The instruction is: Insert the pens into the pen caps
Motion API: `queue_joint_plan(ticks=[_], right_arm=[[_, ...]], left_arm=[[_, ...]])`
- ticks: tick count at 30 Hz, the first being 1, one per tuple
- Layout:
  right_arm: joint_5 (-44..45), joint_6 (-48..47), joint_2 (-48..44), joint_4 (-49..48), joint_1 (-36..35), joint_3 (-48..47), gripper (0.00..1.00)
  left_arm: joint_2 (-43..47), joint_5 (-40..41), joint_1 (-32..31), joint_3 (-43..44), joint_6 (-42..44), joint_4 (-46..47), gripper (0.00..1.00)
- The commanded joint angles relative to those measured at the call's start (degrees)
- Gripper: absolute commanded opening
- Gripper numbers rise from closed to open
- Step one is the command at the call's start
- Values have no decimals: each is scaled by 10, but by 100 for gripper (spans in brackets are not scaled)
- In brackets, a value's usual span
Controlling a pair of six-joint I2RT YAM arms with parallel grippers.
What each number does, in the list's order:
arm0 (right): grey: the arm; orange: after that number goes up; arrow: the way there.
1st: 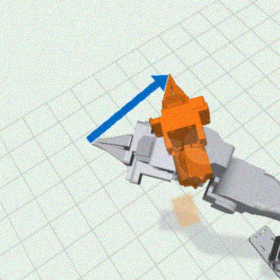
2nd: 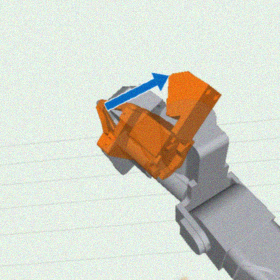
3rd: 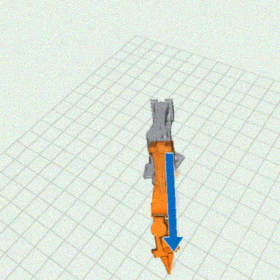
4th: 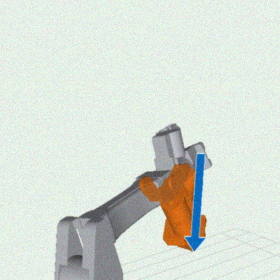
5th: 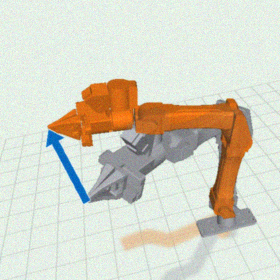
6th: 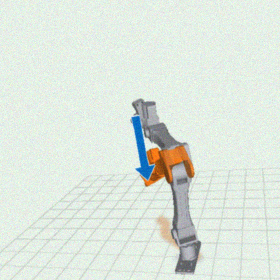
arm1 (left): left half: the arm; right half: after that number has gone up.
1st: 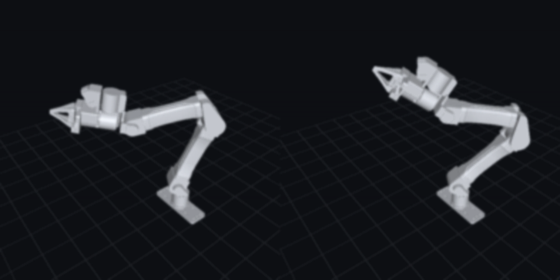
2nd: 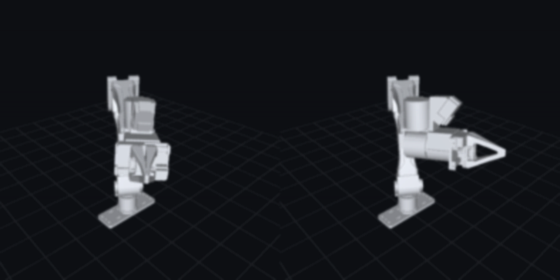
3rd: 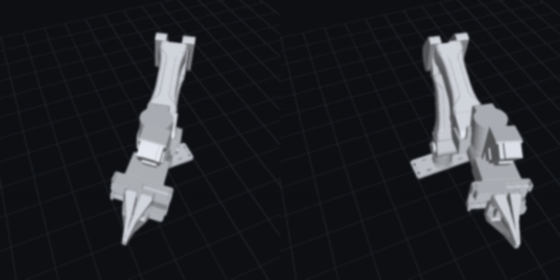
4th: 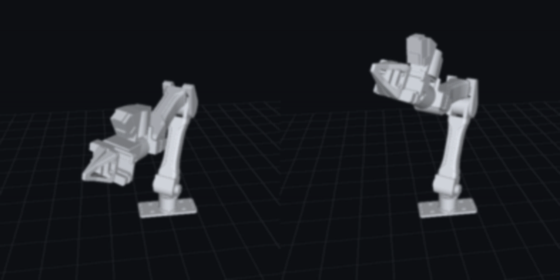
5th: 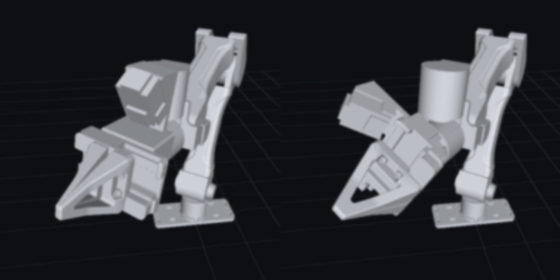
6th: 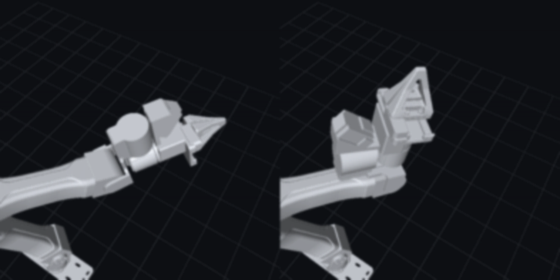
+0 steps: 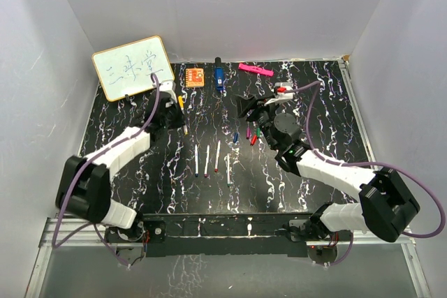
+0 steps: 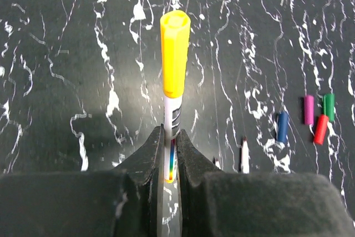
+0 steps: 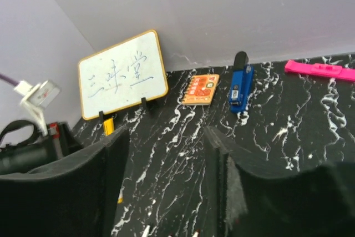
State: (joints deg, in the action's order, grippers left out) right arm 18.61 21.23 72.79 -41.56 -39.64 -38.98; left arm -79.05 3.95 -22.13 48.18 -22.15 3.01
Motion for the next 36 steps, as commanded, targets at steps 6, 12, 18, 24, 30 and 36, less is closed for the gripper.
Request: queue_joint_plan(ticks=[6,12,18,24,30,36], right_arm=[[59,13,11,89,6,-45,0],[66,15,23,103,6,-43,0],[86,19,23,99,6,-30,0],[104,59,15,121,6,-25,8],[99,63,13,129,5,-20,34],[101,59,21,141,6,-20,52]], left_arm=[[-188,-82,61,173,23,-69,0],[-304,-111,85,286,47,-156,0],[-380,-121,98,350,58,-210,0],[-408,-124,102,370,64,-227,3],[-411,-132,104,370,57,-222,24],[-398,-131,104,375,55,-222,33]])
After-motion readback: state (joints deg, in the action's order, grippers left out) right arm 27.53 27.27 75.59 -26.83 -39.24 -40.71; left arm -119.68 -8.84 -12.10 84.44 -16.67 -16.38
